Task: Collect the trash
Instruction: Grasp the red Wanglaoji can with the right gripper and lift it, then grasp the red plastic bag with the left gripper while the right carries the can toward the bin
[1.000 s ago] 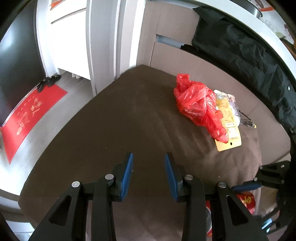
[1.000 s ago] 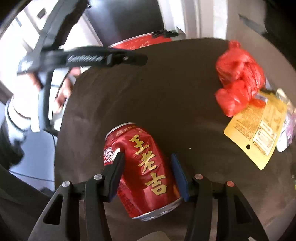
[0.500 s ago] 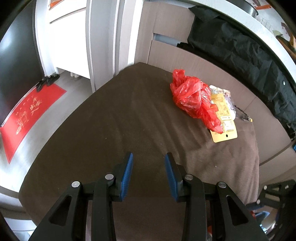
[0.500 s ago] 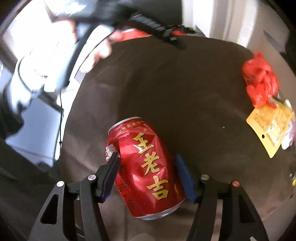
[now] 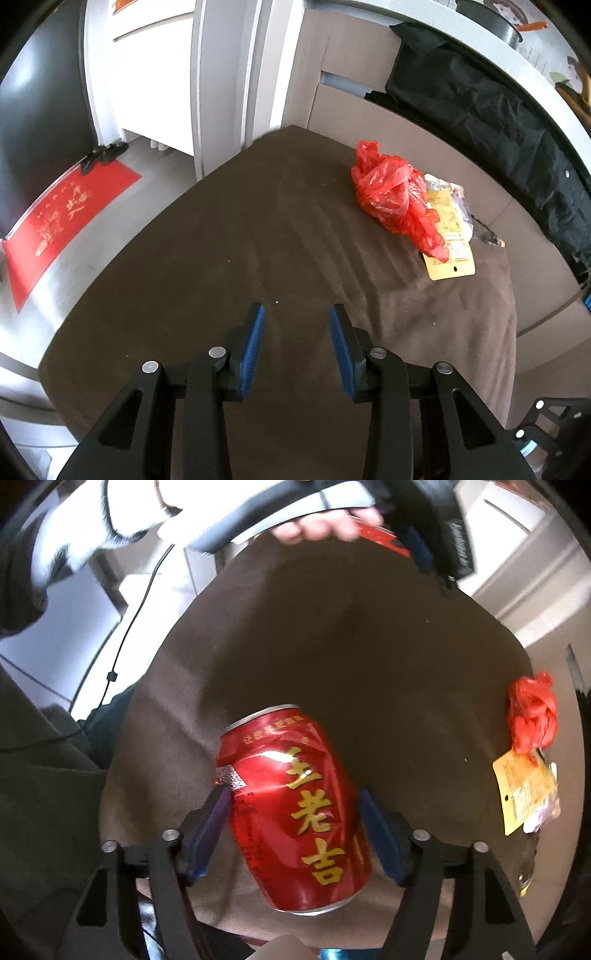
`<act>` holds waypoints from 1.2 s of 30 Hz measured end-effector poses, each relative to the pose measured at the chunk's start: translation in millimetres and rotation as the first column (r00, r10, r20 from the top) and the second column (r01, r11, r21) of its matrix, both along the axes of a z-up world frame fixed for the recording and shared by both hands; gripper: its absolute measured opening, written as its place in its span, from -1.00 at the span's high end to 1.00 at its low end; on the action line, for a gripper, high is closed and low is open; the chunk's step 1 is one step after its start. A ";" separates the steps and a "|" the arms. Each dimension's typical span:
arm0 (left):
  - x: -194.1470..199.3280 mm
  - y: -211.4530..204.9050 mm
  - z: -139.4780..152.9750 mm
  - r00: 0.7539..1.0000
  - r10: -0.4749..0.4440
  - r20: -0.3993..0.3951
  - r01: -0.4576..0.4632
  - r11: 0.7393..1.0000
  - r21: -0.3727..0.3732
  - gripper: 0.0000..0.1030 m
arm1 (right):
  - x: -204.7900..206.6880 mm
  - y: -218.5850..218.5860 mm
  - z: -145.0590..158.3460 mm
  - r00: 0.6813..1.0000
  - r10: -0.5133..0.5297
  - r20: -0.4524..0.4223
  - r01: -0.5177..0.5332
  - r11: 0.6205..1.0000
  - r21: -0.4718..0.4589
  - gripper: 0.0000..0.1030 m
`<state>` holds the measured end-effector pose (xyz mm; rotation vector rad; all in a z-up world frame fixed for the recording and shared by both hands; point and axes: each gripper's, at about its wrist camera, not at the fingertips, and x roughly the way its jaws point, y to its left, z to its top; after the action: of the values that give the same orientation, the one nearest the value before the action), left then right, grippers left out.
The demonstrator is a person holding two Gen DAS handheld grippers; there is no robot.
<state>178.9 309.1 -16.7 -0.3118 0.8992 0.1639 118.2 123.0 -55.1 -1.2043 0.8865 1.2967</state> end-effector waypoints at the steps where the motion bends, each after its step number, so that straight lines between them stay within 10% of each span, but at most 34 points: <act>1: -1.0 -0.9 -0.4 1.000 -0.004 0.001 0.004 1.000 -0.001 0.23 | -0.2 0.8 -2.2 1.000 0.006 0.000 -0.006 1.000 -0.014 -0.54; 6: -5.6 -1.1 0.9 1.000 -0.001 0.019 0.001 1.000 -0.002 0.17 | -8.9 2.6 -24.3 0.998 0.000 0.066 0.008 0.994 -0.112 -0.38; 12: 3.1 -4.3 -7.5 1.000 -0.003 0.026 0.003 1.000 -0.003 0.03 | 29.6 -5.9 -5.5 0.970 -0.241 0.002 0.241 0.968 0.066 -0.37; 23: 112.7 -51.9 -4.0 0.996 -0.074 0.050 0.079 0.991 -0.104 0.02 | 120.5 -94.8 39.3 0.710 -0.701 -0.070 0.685 0.664 0.299 -0.37; 28: 184.4 -57.9 11.2 0.997 -0.020 0.080 0.023 0.999 -0.036 -0.04 | 154.0 -141.7 42.3 0.569 -0.803 -0.178 0.805 0.500 0.319 -0.37; 32: 232.3 -49.1 -5.3 1.000 -0.018 0.004 0.018 1.000 0.018 -0.27 | 167.4 -168.9 33.1 0.507 -0.832 -0.228 0.846 0.429 0.316 -0.37; 36: 243.2 -39.3 -16.8 0.999 -0.029 -0.018 0.027 0.996 -0.081 -0.43 | 172.5 -190.8 25.0 0.456 -0.862 -0.221 0.866 0.373 0.333 -0.37</act>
<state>422.1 269.8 -33.5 -0.3731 0.9306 0.1048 290.7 -67.7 -30.1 -0.2354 0.9848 0.5197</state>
